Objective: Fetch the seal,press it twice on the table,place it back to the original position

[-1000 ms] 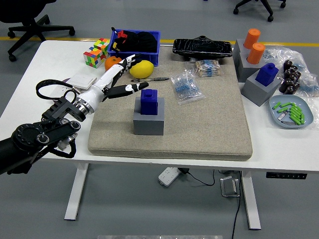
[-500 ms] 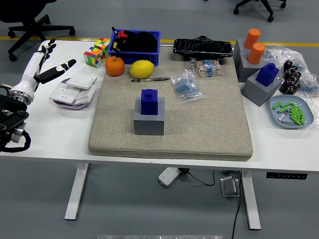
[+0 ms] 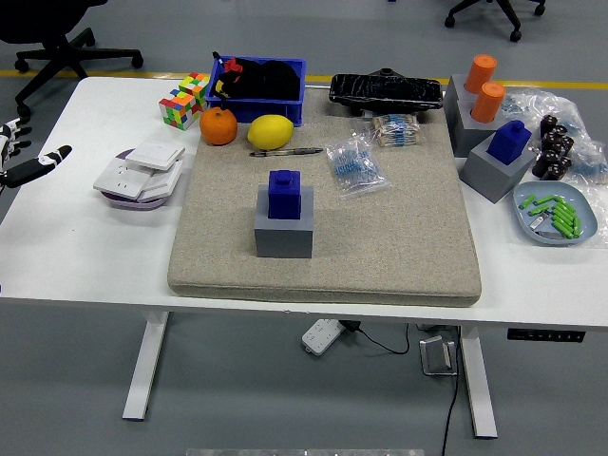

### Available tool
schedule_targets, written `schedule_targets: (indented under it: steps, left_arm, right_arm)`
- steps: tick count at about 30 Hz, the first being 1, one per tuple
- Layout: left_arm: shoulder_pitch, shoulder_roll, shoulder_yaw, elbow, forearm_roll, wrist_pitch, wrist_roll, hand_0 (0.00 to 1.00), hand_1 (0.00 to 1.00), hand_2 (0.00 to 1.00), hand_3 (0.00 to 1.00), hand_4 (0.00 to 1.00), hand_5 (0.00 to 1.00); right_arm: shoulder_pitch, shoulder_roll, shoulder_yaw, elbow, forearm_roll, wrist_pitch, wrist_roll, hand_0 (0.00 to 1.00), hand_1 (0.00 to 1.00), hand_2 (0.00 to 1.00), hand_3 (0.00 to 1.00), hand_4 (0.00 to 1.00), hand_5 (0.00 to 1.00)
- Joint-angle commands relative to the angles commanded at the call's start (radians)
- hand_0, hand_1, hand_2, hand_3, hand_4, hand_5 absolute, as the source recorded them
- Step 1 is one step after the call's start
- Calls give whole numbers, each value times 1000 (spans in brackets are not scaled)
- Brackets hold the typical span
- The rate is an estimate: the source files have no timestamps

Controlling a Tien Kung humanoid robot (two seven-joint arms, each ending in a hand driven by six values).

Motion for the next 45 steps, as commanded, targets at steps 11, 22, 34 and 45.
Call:
schedule_targets:
  steps: [11, 22, 34, 45]
  left_arm:
    - [-1, -3, -4, 9, -6, 2, 6, 846, 837, 876, 913, 854, 403]
    - [3, -8, -4, 8, -10, 4, 4, 843, 829, 864, 908, 840, 391]
    - [-1, -4, -2, 11, -13, 3, 7, 842, 824, 858, 901, 835, 391]
    - [0, -2, -10, 13, -18, 11, -8, 838, 816, 849, 897, 832, 388]
  right_arm:
    - [3, -4, -7, -1, 0, 0, -2, 734, 684, 652, 618, 716, 509]
    - [-1, -6, -15, -1, 1, -1, -2, 734, 684, 653, 618, 717, 510]
    - [-5, -4, -5, 0, -2, -1, -3, 734, 684, 652, 618, 718, 510]
    - [-7, -4, -12, 1, 1, -2, -3, 733, 684, 653, 618, 718, 511]
